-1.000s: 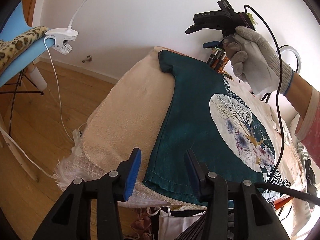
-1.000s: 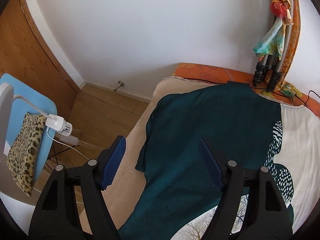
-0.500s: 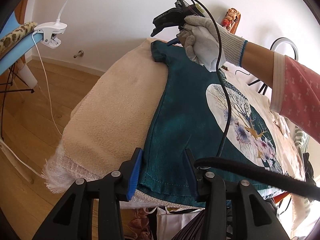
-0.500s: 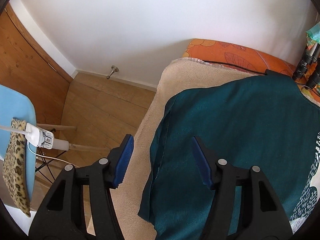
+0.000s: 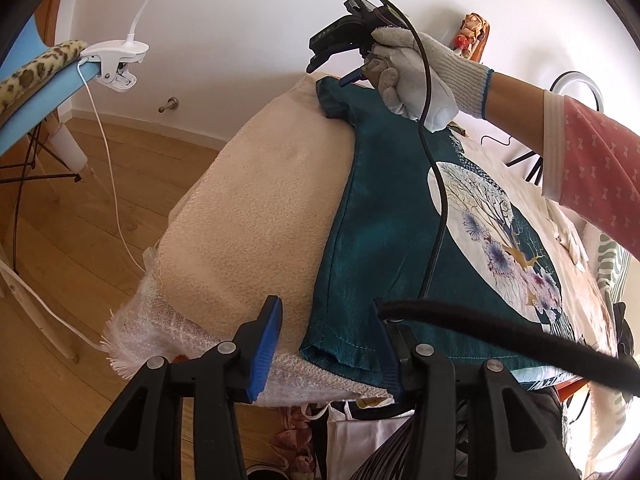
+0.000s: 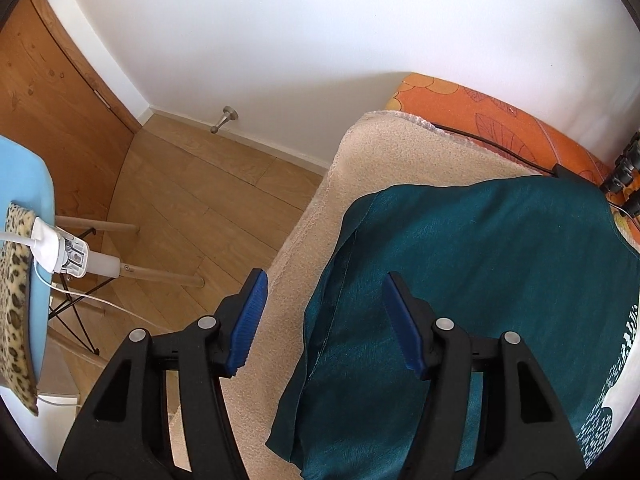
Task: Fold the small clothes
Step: 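Move the right tool down to the dark green side edge of the T-shirt, then grasp the dark green side with the right tool, fold it inward, release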
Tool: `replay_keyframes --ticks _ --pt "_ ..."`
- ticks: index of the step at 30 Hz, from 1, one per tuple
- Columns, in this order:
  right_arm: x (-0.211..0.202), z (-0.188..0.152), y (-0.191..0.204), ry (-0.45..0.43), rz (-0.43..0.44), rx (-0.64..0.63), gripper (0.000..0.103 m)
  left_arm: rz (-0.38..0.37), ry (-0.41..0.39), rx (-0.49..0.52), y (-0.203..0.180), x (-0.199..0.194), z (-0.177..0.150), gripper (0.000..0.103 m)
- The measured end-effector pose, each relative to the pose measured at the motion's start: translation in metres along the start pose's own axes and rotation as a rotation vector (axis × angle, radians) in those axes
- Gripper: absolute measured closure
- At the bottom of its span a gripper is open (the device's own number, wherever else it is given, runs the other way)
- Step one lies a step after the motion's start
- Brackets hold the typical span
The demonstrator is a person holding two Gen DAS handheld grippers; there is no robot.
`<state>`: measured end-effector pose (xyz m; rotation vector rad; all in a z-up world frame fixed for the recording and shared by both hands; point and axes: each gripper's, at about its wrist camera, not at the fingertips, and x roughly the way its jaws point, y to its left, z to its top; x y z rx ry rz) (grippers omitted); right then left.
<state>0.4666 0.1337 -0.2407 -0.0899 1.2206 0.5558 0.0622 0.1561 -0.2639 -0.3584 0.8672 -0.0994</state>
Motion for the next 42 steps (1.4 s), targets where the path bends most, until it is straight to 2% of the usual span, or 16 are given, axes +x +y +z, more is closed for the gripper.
replay_keyframes --ticks 4,7,10,12,14,16,18,22,27,33,39,42 --pt "0.010 0.002 0.002 0.014 -0.013 -0.005 0.039 0.001 0.003 0.031 -0.009 0.006 -0.001 0.083" --pt "0.022 0.003 0.001 0.036 -0.046 -0.011 0.039 -0.039 -0.002 0.016 -0.010 0.007 0.001 0.095" --pt "0.026 0.001 0.000 0.045 -0.076 -0.026 0.039 -0.053 -0.014 -0.004 -0.010 0.005 0.005 0.102" --pt "0.025 0.001 -0.002 0.051 -0.083 -0.030 0.041 -0.059 -0.031 -0.003 -0.011 0.002 0.007 0.103" --pt "0.025 0.002 -0.007 0.051 -0.104 -0.030 0.059 -0.066 -0.051 0.004 -0.014 -0.002 0.009 0.103" --pt "0.025 0.003 -0.009 0.051 -0.130 -0.043 0.083 -0.072 -0.059 0.012 -0.018 -0.006 0.011 0.103" --pt "0.021 0.004 -0.013 0.051 -0.122 -0.053 0.095 -0.074 -0.065 0.027 -0.025 -0.009 0.013 0.103" --pt "0.002 0.005 -0.026 0.008 -0.083 -0.048 0.097 -0.105 -0.089 0.056 -0.043 -0.019 0.016 0.103" --pt "-0.032 0.004 -0.056 -0.062 -0.015 0.016 0.097 -0.134 -0.101 0.108 -0.072 -0.029 0.018 0.103" --pt "-0.074 -0.014 -0.099 -0.162 0.064 0.069 0.098 -0.158 -0.078 0.195 -0.113 -0.028 0.013 0.103" --pt "-0.102 -0.041 -0.159 -0.243 0.084 0.191 0.098 -0.200 -0.042 0.262 -0.152 -0.019 0.005 0.103" --pt "-0.103 -0.056 -0.196 -0.243 0.064 0.288 0.098 -0.221 -0.022 0.285 -0.167 -0.015 0.001 0.103"
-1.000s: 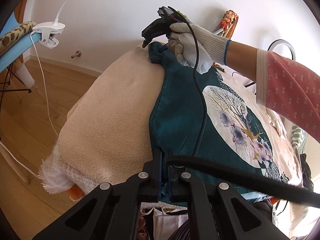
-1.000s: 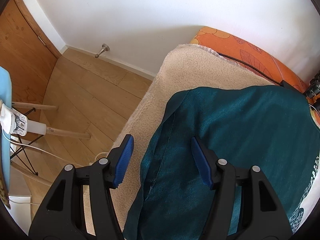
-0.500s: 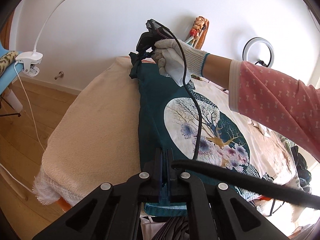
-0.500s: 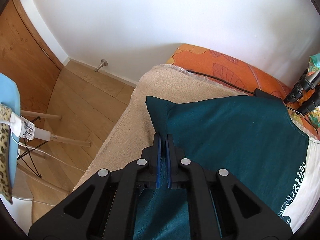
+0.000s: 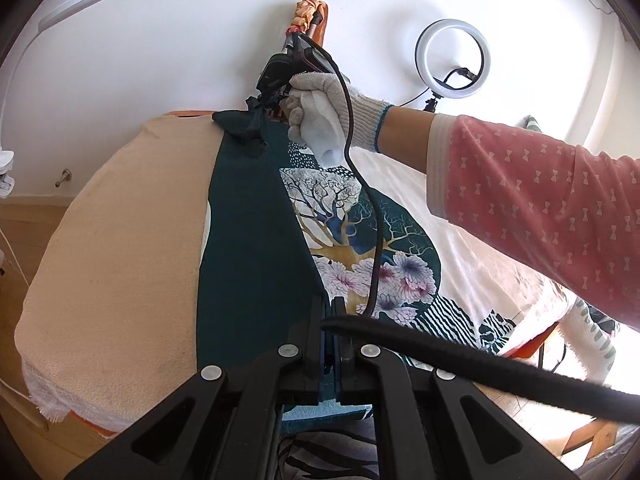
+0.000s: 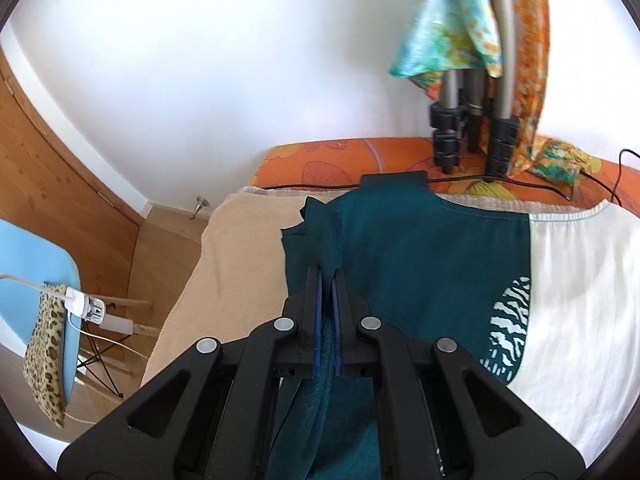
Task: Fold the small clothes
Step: 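Grasp the dark green side with the right tool, fold it inward, release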
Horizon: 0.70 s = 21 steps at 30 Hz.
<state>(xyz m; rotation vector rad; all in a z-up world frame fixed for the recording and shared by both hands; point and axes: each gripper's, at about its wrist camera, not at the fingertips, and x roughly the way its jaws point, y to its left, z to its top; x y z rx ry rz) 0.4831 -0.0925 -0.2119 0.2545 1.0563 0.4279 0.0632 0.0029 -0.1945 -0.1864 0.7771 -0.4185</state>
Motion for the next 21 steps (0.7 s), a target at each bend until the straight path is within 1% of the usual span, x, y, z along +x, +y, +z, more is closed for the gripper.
replay_keyframes --ticks 2,4,7,8,10,13,16,17,18,19,20,21 --pt "-0.004 -0.001 -0.022 -0.003 -0.028 0.046 0.097 -0.004 0.016 0.022 -0.010 0.006 -0.001 0.103" --pt "-0.012 -0.002 -0.038 -0.040 -0.068 0.073 0.098 -0.007 0.032 0.037 -0.016 0.012 -0.002 0.103" --pt "-0.021 0.001 -0.056 -0.079 -0.077 0.117 0.098 -0.011 0.058 0.049 -0.022 0.020 -0.004 0.103" --pt "-0.020 0.002 -0.059 -0.069 -0.090 0.112 0.098 -0.011 0.067 0.051 -0.021 0.022 -0.006 0.103" --pt "-0.022 0.006 -0.061 -0.082 -0.149 0.077 0.098 -0.011 0.079 0.055 -0.024 0.026 -0.007 0.103" --pt "-0.020 0.009 -0.062 -0.056 -0.149 0.047 0.098 -0.016 0.083 0.054 -0.029 0.030 -0.006 0.103" --pt "-0.017 0.009 -0.069 0.000 -0.096 0.074 0.097 -0.007 0.080 0.065 -0.036 0.034 -0.006 0.103" --pt "-0.017 0.008 -0.072 0.006 -0.077 0.093 0.093 -0.003 0.078 0.069 -0.036 0.033 -0.005 0.103" --pt "-0.018 0.007 -0.076 0.013 -0.058 0.113 0.072 -0.003 0.078 0.071 -0.037 0.033 -0.005 0.103" --pt "-0.018 0.005 -0.080 0.023 -0.058 0.132 0.033 -0.001 0.077 0.073 -0.037 0.034 -0.006 0.103" --pt "-0.017 0.003 -0.083 0.022 -0.063 0.140 0.023 0.002 0.078 0.073 -0.037 0.034 -0.006 0.103" --pt "-0.016 0.001 -0.084 0.017 -0.059 0.135 0.023 0.004 0.081 0.073 -0.036 0.035 -0.006 0.103"
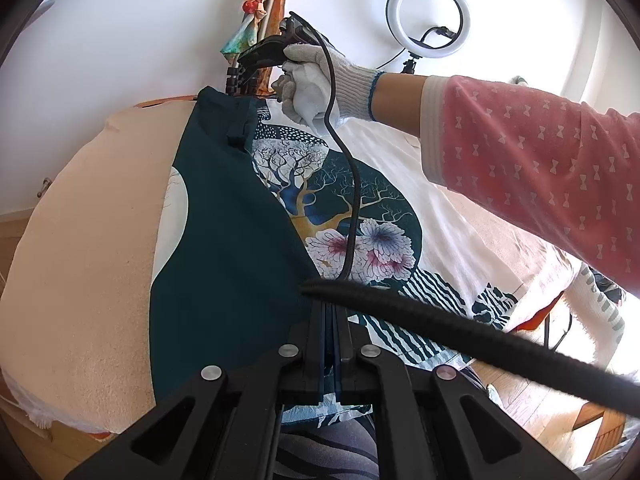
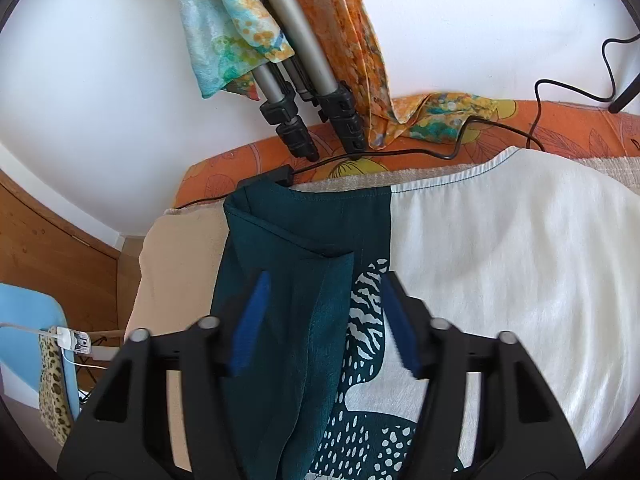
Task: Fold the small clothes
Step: 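Grasp the dark green side with the right tool, fold it inward, release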
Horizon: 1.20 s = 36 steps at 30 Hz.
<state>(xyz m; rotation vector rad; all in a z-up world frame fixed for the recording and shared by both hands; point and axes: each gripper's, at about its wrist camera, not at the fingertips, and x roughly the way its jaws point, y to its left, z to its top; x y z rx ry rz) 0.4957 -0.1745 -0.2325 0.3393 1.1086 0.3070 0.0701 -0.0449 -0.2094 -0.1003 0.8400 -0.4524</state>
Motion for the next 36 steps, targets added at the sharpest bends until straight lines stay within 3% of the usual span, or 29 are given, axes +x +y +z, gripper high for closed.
replay_keyframes --ticks 4,5,6,7,8,12,19,20,21,23,25,27,36 --pt "0.017 -0.001 0.009 0.032 -0.010 -0.061 0.053 0.002 0.009 -0.013 0.003 0.002 -0.001 0.103" --pt "0.020 -0.002 0.013 0.032 -0.016 -0.083 0.056 0.001 0.011 -0.018 0.004 0.002 -0.001 0.103" --pt "0.024 -0.001 0.018 0.034 -0.020 -0.111 0.067 0.001 0.012 -0.022 0.004 0.002 -0.001 0.103" --pt "0.028 -0.001 0.023 0.042 -0.033 -0.143 0.089 0.004 0.013 -0.024 0.005 0.003 -0.001 0.103" --pt "0.032 -0.001 0.029 0.058 -0.057 -0.174 0.100 0.004 0.013 -0.027 0.006 0.003 -0.001 0.103" --pt "0.019 0.007 0.046 -0.005 -0.153 -0.294 0.100 -0.010 0.003 -0.037 0.005 0.002 0.002 0.103" --pt "0.021 0.021 0.036 -0.016 -0.230 -0.315 0.100 -0.052 0.034 -0.013 -0.001 0.019 0.005 0.102" --pt "0.022 0.021 0.033 -0.012 -0.242 -0.311 0.100 -0.054 0.036 -0.015 -0.001 0.019 0.004 0.099" --pt "0.024 0.022 0.029 0.002 -0.242 -0.293 0.099 -0.064 0.040 -0.019 -0.002 0.020 0.004 0.089" --pt "0.022 0.024 0.020 0.012 -0.245 -0.249 0.090 -0.075 0.048 -0.021 -0.004 0.018 0.002 0.075" --pt "0.011 0.026 0.012 -0.016 -0.244 -0.219 0.053 -0.073 0.041 -0.006 -0.007 0.012 0.001 0.071" --pt "-0.008 0.026 0.006 -0.059 -0.228 -0.209 0.041 -0.064 0.035 0.013 -0.009 0.006 -0.001 0.071" --pt "-0.117 0.013 -0.004 -0.152 -0.137 -0.198 0.041 -0.012 -0.005 0.085 -0.015 -0.038 -0.012 0.071"
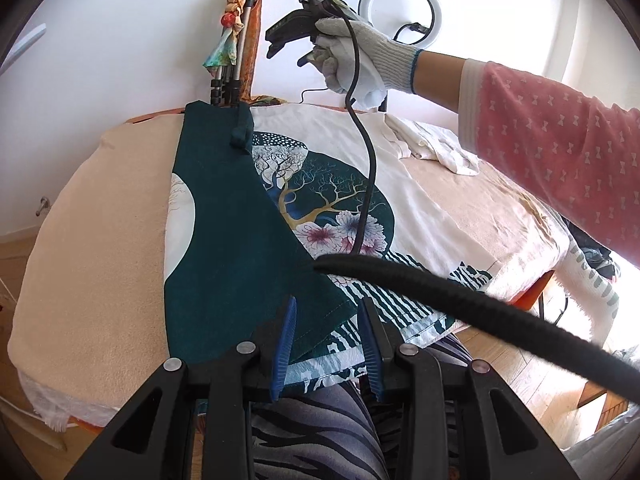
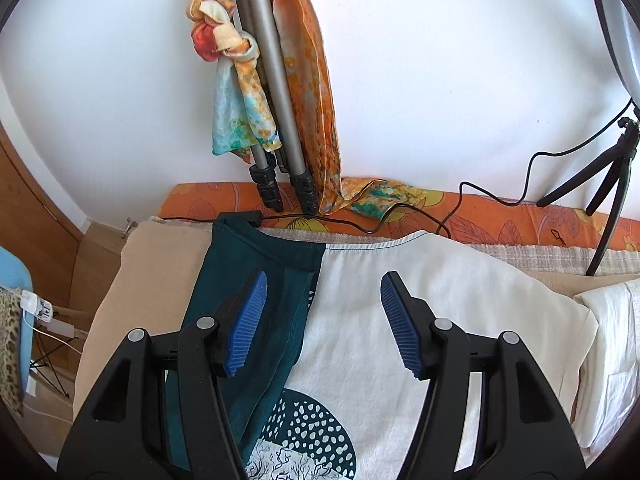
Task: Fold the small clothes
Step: 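Grasp the dark green side with the right tool, fold it inward, release, then move the right tool across to the cream side edge of the T-shirt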
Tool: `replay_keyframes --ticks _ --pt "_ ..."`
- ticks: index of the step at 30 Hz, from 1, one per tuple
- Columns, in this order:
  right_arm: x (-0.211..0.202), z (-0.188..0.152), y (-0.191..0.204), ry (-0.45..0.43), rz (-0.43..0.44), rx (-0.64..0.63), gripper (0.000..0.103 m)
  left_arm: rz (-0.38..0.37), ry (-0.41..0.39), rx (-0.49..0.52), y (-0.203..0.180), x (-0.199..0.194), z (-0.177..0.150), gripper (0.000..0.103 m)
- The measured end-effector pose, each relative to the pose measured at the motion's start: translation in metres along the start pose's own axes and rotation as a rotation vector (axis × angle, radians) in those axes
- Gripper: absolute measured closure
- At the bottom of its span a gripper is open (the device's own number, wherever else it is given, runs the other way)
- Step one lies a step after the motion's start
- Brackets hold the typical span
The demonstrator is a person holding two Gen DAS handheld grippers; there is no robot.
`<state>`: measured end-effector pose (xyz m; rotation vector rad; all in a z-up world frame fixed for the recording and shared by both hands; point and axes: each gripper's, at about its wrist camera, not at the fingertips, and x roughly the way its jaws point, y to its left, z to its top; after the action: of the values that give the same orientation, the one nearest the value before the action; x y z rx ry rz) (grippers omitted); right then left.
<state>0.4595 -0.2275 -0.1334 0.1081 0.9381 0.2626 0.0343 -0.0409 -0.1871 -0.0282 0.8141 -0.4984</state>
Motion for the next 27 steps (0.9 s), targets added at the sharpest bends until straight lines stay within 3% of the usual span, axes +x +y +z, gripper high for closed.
replay_keyframes --ticks 11,20,27 --pt "-0.154 -0.045 -0.050 -0.120 0.067 0.043 0.041 0.086 -0.074 0.117 -0.020 -0.035 -0.005 0.071" --pt "-0.268 -0.091 -0.120 -0.195 0.028 0.084 0.041 0.126 -0.114 0.179 -0.044 -0.042 -0.004 0.071" --pt "-0.312 -0.152 -0.181 -0.205 -0.039 0.136 0.041 0.054 -0.131 0.175 -0.072 -0.026 0.002 0.071"
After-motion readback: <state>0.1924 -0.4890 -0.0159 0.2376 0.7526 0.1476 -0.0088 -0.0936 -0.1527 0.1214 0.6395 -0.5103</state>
